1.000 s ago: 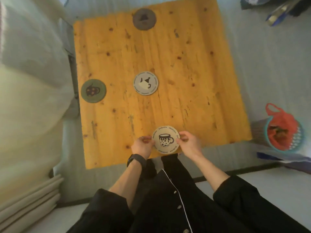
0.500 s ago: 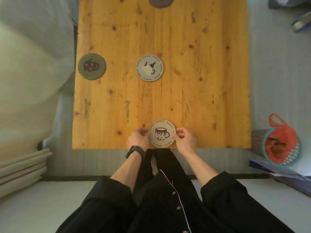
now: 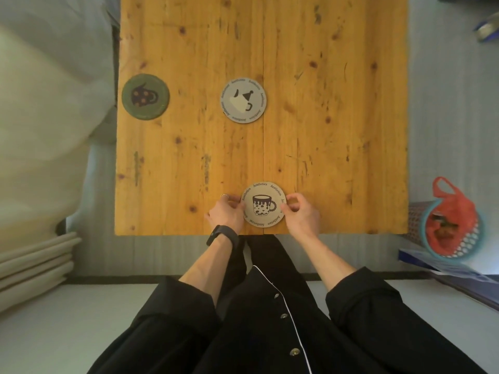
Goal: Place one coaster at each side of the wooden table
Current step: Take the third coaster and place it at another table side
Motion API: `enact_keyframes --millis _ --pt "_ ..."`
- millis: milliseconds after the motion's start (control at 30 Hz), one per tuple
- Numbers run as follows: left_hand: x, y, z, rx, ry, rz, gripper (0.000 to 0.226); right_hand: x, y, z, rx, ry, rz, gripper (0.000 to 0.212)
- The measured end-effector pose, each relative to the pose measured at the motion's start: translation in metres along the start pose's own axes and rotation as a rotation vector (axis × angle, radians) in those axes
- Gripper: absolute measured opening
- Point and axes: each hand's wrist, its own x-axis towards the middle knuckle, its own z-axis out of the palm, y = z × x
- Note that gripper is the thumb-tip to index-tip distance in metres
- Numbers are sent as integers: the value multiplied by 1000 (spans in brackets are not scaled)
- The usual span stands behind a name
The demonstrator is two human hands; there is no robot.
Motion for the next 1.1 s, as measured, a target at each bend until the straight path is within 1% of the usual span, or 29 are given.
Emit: enact_keyframes --millis 133,267,333,400,467,533,667,767,867,933,1000,1067,1100 --pt "0 3 0 45 -5 16 7 1 1 3 -32 28 -25 19" --pt "-1 1 0 80 15 97 14 2 3 5 -109 39 -98 20" --pt "-2 -1 1 157 34 167 13 2 6 5 -169 61 -153 22" --pt "-6 0 2 274 10 214 16 2 7 3 -244 77 -230 20" --pt "-7 2 1 376 -12 241 23 3 8 0 -317 49 -324 19" --pt "-7 3 0 445 -29 260 26 7 8 -3 -368 0 -378 20" --pt "-2 4 -6 602 -28 371 31 22 6 -13 -440 -75 -372 20" --pt "16 20 -15 536 9 430 34 44 -6 -20 -437 -54 -381 26" --pt "44 52 -24 401 73 454 36 70 -33 -22 -419 59 -402 41" --pt "63 79 -29 335 97 449 42 89 -51 -20 -424 103 -367 53" --pt "82 105 -33 324 117 450 53 106 -62 -15 -513 123 -371 68" --pt "98 128 -37 275 122 437 61 115 -66 -11 -627 79 -383 77" --pt "105 139 -39 226 129 407 66 117 -65 -8 -674 44 -385 78"
